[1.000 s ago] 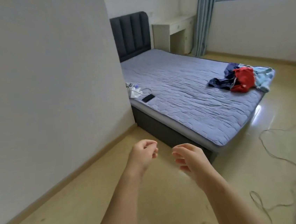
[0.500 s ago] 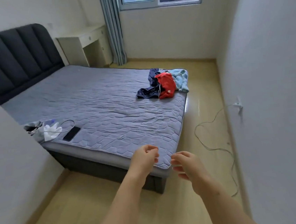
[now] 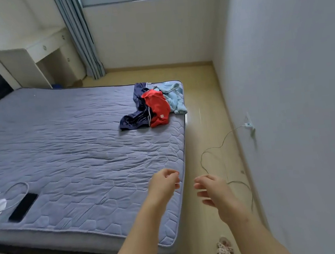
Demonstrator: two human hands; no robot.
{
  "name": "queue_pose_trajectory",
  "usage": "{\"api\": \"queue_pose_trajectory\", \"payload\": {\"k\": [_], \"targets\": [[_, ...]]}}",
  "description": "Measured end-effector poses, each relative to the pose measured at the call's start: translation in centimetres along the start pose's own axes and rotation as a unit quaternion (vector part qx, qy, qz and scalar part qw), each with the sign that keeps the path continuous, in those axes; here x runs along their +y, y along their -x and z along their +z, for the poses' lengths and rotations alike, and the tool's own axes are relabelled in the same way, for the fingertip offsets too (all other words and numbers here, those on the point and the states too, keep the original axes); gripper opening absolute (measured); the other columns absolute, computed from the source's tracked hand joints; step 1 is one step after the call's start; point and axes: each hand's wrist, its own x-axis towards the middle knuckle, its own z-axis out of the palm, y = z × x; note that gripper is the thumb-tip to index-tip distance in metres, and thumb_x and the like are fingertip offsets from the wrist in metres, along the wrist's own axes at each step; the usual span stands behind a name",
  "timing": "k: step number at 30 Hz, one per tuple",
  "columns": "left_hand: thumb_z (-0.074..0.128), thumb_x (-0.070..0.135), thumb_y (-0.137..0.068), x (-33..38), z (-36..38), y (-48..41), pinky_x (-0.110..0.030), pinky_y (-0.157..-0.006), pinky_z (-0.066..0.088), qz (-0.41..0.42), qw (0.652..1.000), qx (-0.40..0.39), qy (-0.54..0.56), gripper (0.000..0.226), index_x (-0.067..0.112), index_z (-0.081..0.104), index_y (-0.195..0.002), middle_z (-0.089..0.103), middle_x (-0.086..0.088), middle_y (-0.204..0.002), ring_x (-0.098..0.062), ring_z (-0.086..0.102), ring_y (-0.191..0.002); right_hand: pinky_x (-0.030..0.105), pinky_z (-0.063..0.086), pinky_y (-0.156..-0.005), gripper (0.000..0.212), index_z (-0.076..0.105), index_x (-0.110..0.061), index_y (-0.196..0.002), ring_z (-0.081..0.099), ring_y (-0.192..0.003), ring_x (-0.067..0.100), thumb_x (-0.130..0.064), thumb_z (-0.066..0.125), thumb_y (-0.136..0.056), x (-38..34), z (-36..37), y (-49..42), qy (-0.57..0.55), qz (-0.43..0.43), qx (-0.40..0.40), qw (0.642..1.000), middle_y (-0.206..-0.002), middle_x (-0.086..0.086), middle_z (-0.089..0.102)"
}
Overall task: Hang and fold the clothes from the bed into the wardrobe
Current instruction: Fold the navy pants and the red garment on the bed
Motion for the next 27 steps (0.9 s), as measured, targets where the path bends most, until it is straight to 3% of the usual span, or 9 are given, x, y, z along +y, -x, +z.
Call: {"api": "queue_pose_trajectory", "payload": {"k": [11,17,27], "targets": [[0.050,0.013,-0.092,12.7,9.6,-18.2,-0.018,-0.054,0.040,-0.005,1.000,0.025,0.013,0.015,0.018,0.059,-0.081,0.059,0.001,-0.071,-0.009,0.055,-0.062,0.022,0.033,-0.052,0.017,0.057,-0.014,-0.074,0.045,-0.058,0.013,-0.010,0.050,-0.090,-12.4,-8.5,-20.0,0.037,0.000,-0.030,0.999,-0.066,0.000,0.054],[0.050,0.015,-0.092,15.2,10.3,-25.4,-0.022,-0.054,0.039,-0.050,0.997,0.063,0.012,0.017,0.019,0.059,-0.079,0.060,0.001,-0.070,-0.010,0.056,-0.063,0.020,0.032,-0.050,0.014,0.058,-0.012,-0.081,0.045,-0.057,0.012,-0.012,0.050,-0.092,-16.0,-8.7,-27.3,0.052,0.040,-0.076,0.995,-0.069,0.001,0.054],[0.050,0.014,-0.090,20.8,8.3,-43.8,-0.020,-0.052,0.038,-0.061,0.995,0.068,0.027,0.016,0.020,0.059,-0.079,0.060,0.003,-0.068,-0.008,0.057,-0.060,0.020,0.030,-0.050,0.014,0.056,-0.014,-0.078,0.044,-0.058,0.013,-0.011,0.049,-0.090,-24.5,-5.7,-44.8,0.107,0.052,-0.076,0.990,-0.067,0.000,0.053]]}}
